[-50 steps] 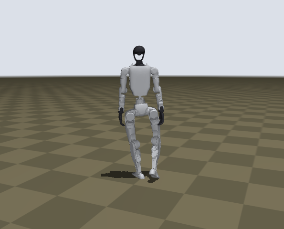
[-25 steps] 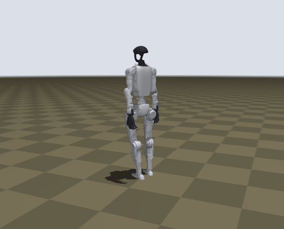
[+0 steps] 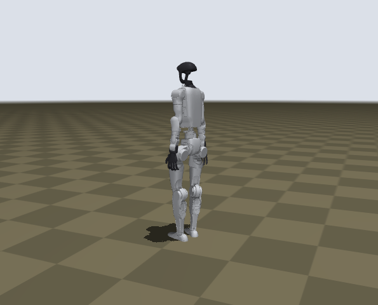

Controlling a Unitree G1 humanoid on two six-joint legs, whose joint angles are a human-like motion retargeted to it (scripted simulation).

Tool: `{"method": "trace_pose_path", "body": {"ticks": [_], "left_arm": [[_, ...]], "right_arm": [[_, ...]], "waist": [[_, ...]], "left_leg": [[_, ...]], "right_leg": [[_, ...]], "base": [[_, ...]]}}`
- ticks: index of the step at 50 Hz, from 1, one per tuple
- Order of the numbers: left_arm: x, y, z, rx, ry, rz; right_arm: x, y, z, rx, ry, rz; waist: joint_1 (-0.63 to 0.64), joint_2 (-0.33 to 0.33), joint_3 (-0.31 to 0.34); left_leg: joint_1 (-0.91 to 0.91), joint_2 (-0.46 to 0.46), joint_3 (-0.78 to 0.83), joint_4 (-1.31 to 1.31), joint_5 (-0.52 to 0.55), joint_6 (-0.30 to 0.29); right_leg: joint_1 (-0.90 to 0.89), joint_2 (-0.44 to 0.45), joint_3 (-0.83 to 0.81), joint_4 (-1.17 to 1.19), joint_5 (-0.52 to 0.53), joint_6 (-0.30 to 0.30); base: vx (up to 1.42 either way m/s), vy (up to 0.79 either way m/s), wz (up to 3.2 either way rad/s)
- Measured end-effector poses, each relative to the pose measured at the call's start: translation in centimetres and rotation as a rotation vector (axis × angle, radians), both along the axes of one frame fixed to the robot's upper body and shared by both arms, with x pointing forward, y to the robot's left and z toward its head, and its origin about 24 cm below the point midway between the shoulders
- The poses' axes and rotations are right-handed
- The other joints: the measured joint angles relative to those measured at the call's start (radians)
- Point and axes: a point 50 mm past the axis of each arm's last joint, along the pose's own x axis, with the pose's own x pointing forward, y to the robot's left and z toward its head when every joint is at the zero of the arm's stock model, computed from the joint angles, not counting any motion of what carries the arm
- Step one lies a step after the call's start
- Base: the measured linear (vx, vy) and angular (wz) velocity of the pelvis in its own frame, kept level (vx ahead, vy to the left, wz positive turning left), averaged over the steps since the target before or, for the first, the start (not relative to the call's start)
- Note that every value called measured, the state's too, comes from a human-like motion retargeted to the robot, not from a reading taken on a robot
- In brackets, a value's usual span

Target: Upper body actions

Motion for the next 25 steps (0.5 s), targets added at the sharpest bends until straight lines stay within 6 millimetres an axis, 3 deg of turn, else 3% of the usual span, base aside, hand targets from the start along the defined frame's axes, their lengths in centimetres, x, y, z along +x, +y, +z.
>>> {"method": "trace_pose_path", "body": {"ticks": [2,5,9,13,16,19,25], "left_arm": [[0.8,-0.3,0.1,0.001,-0.024,-0.037],[1.1,-0.8,0.1,0.006,-0.034,-0.098],[0.0,-0.9,-0.1,0.009,-0.003,-0.144],[-1.7,-0.5,-0.2,0.034,0.062,-0.142],[-3.2,-0.1,-0.2,0.047,0.134,-0.088],[-4.9,0.0,-0.1,0.032,0.201,0.009],[-7.4,0.0,0.2,0.024,0.287,0.195]], "right_arm": [[-0.6,-0.4,0.0,-0.010,0.029,0.003],[-1.9,-0.9,0.2,-0.025,0.092,0.006],[-3.9,-1.3,0.4,-0.048,0.179,0.000],[-5.7,-1.4,0.6,-0.053,0.242,-0.030],[-6.7,-1.3,0.7,-0.048,0.272,-0.043],[-7.2,-1.3,0.8,-0.050,0.287,-0.037],[-6.3,-2.1,0.7,-0.059,0.263,-0.002]], "waist": [[0.006,-0.005,0.006],[0.011,-0.011,0.000],[-0.030,-0.013,-0.021],[-0.045,-0.016,-0.047],[-0.037,-0.017,-0.074],[-0.021,-0.003,-0.089],[0.051,0.013,-0.092]], "left_leg": [[-0.013,0.010,0.068,-0.009,0.008,0.023],[-0.006,0.097,0.414,-0.023,-0.027,0.018],[0.035,0.187,0.755,-0.022,-0.014,-0.051],[0.084,0.224,0.985,-0.003,0.033,-0.033],[0.095,0.216,1.024,0.010,0.066,-0.022],[0.089,0.188,0.936,0.010,0.099,-0.041],[0.081,0.110,0.805,-0.069,0.108,0.009]], "right_leg": [[0.002,-0.014,-0.046,-0.012,-0.002,0.001],[0.003,-0.035,-0.126,-0.026,-0.011,0.007],[0.017,-0.068,-0.251,-0.031,-0.040,0.030],[0.040,-0.085,-0.360,-0.041,-0.063,0.054],[0.055,-0.088,-0.422,-0.042,-0.076,0.077],[0.081,-0.077,-0.480,-0.034,-0.086,0.099],[0.138,-0.088,-0.554,0.009,-0.066,0.132]], "base": [[-0.14,0.00,1.42],[-0.03,0.03,1.72],[0.14,0.03,2.23],[0.30,0.00,2.18],[0.40,-0.03,1.94],[0.56,-0.02,1.63],[0.49,0.00,0.88]]}}
